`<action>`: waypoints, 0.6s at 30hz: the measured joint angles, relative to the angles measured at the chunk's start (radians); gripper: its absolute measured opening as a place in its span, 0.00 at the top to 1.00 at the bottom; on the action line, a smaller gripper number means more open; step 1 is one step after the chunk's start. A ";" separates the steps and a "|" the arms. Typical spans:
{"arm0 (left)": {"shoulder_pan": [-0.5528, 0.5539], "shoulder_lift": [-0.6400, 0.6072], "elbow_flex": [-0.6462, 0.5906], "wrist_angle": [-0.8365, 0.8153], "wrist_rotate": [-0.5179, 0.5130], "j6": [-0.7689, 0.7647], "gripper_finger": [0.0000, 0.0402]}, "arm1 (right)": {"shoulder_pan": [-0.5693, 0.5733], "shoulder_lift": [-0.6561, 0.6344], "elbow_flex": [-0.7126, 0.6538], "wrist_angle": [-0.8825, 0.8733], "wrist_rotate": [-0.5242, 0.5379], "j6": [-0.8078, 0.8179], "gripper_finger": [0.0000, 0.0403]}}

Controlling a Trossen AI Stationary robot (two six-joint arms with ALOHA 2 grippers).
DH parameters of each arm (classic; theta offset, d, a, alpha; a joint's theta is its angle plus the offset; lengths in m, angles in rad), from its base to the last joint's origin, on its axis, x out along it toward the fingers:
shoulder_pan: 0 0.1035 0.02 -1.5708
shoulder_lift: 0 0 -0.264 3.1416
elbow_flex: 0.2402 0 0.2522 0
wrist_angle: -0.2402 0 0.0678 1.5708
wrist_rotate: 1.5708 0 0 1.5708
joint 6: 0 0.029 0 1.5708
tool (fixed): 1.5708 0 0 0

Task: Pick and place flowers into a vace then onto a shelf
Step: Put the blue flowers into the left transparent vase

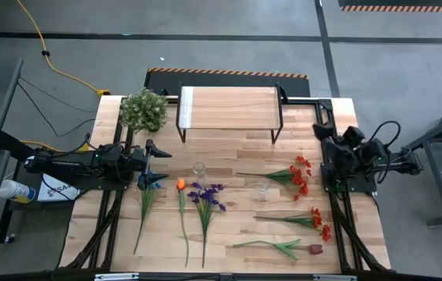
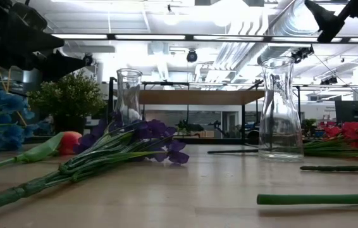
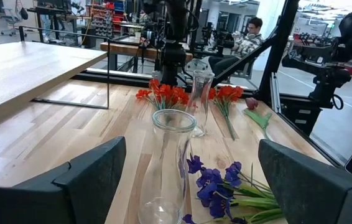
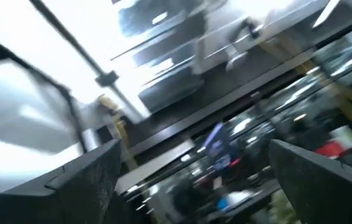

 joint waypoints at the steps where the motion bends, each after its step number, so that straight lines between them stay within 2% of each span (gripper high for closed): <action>1: 0.000 0.000 0.000 0.000 0.000 0.000 0.01 | 0.000 0.000 0.011 0.006 0.043 -0.018 0.02; 3: 0.000 0.000 0.000 0.000 0.000 0.000 0.01 | 0.000 0.000 0.031 0.011 0.105 -0.023 0.02; 5: 0.000 0.000 0.000 0.009 0.000 0.000 0.01 | 0.000 0.000 0.044 0.008 0.120 -0.023 0.02; 11: 0.000 0.000 0.000 0.067 -0.101 0.014 0.01 | 0.000 0.002 0.079 0.003 0.007 -0.019 0.02; 15: 0.000 0.000 0.000 0.076 -0.110 -0.119 0.01 | 0.000 0.032 0.114 0.004 -0.002 -0.040 0.02; 18: 0.000 -0.001 0.000 0.103 -0.126 -0.303 0.01 | 0.000 0.079 0.148 -0.004 -0.014 -0.045 0.02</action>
